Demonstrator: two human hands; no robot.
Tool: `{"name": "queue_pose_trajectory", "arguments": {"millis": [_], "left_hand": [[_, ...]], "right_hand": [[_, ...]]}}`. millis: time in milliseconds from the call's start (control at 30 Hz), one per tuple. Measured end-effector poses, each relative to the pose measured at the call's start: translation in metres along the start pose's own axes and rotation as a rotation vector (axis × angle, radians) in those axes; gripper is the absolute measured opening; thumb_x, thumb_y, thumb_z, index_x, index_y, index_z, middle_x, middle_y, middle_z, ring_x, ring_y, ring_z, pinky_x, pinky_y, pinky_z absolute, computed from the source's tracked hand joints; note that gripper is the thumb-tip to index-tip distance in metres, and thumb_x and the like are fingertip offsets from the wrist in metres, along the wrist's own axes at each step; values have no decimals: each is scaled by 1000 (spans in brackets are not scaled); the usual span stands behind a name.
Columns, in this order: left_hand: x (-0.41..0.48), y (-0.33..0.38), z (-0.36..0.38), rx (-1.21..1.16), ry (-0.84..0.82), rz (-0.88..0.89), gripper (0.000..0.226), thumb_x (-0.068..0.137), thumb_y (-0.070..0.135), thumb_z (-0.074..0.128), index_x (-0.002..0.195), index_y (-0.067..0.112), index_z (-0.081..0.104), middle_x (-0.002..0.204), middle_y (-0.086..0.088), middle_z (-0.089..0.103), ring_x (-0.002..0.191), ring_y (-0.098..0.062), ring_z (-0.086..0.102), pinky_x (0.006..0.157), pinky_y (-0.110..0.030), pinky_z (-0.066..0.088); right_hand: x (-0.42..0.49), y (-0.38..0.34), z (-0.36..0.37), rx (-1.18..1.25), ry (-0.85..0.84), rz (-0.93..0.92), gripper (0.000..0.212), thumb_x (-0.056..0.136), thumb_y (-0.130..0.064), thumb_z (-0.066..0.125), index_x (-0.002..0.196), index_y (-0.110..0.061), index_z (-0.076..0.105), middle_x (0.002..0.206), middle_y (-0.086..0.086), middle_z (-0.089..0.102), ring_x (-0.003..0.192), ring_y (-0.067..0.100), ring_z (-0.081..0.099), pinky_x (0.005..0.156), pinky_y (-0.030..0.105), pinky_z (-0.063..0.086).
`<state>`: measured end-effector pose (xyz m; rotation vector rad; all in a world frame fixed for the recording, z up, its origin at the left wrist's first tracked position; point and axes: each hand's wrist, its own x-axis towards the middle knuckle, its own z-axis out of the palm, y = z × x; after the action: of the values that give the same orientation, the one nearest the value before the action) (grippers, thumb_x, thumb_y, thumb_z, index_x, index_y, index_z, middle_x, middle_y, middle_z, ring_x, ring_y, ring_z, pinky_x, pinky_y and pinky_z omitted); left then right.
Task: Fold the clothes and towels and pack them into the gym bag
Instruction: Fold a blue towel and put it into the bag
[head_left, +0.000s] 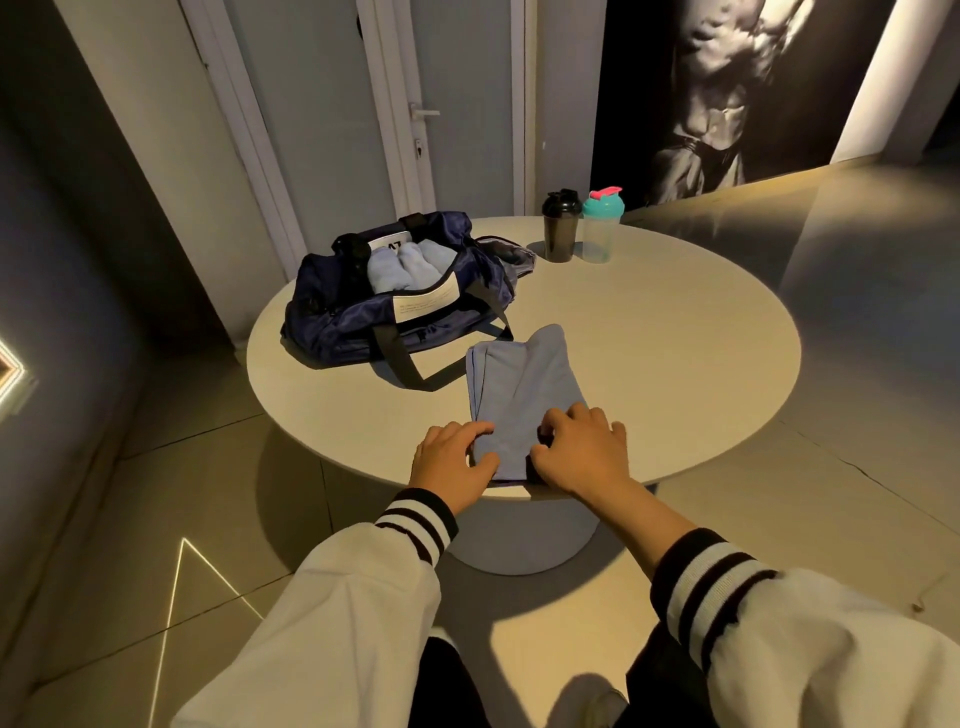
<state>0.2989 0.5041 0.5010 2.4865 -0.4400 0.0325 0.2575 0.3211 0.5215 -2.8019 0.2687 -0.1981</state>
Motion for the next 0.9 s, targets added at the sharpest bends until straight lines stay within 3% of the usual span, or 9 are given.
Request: {"name": "queue_pose_trajectory", "arguments": {"millis": [133, 233, 367, 467, 567, 733, 833, 900], "left_hand": [[28, 0, -1, -193, 81, -22, 28, 101, 33, 50, 126, 29, 63, 117, 0, 61, 109, -19, 55, 102, -44, 48], [65, 4, -2, -235, 90, -31, 31, 101, 26, 51, 130, 32, 61, 131, -1, 55, 122, -21, 49, 109, -41, 43], [115, 9, 2, -176, -18, -69, 39, 102, 24, 48, 140, 30, 53, 140, -8, 55, 129, -25, 45, 109, -40, 41], [141, 13, 7, 16, -140, -84, 43, 102, 31, 44, 145, 33, 46, 148, -7, 45, 134, -30, 38, 113, -42, 35], [151, 17, 19, 231, -164, -89, 45, 101, 36, 45, 145, 35, 43, 154, 3, 33, 135, -27, 30, 111, -40, 29], [149, 2, 27, 58, 134, -182, 50, 99, 27, 51, 147, 19, 41, 151, -3, 35, 135, -26, 33, 113, -43, 33], [148, 2, 24, 35, 150, -189, 54, 100, 28, 49, 151, 20, 35, 158, -4, 26, 143, -26, 26, 119, -43, 26], [147, 6, 25, 41, 118, -82, 53, 102, 29, 48, 153, 25, 35, 162, 1, 19, 148, -23, 18, 122, -43, 19]], "right_hand": [[30, -4, -7, 153, 66, -100, 20, 91, -25, 53, 104, -15, 65, 103, 7, 52, 106, 31, 50, 81, 38, 45], [56, -6, -5, 208, 71, -159, 36, 95, -21, 52, 129, -15, 59, 120, 12, 54, 116, 31, 46, 90, 40, 47], [74, 5, 15, 207, 47, -129, 41, 100, -31, 44, 138, -17, 50, 126, 13, 56, 117, 34, 50, 92, 40, 45], [78, 10, 33, 182, 75, -115, 57, 101, -44, 32, 154, -23, 26, 136, 10, 52, 119, 30, 50, 96, 44, 45], [81, 10, 41, 103, 57, -98, 64, 102, -49, 22, 159, -22, 12, 155, 11, 37, 140, 29, 36, 111, 47, 35], [82, 10, 42, 51, 10, -81, 63, 106, -49, 19, 160, -22, 4, 166, 9, 13, 153, 26, 12, 122, 44, 14], [83, 9, 41, 8, -56, -80, 62, 105, -50, 15, 160, -23, 4, 167, 10, 5, 154, 25, 3, 123, 43, 5], [84, 9, 41, 1, -75, -75, 61, 105, -49, 13, 160, -24, 7, 167, 10, 3, 154, 24, -1, 123, 43, 2]]}}
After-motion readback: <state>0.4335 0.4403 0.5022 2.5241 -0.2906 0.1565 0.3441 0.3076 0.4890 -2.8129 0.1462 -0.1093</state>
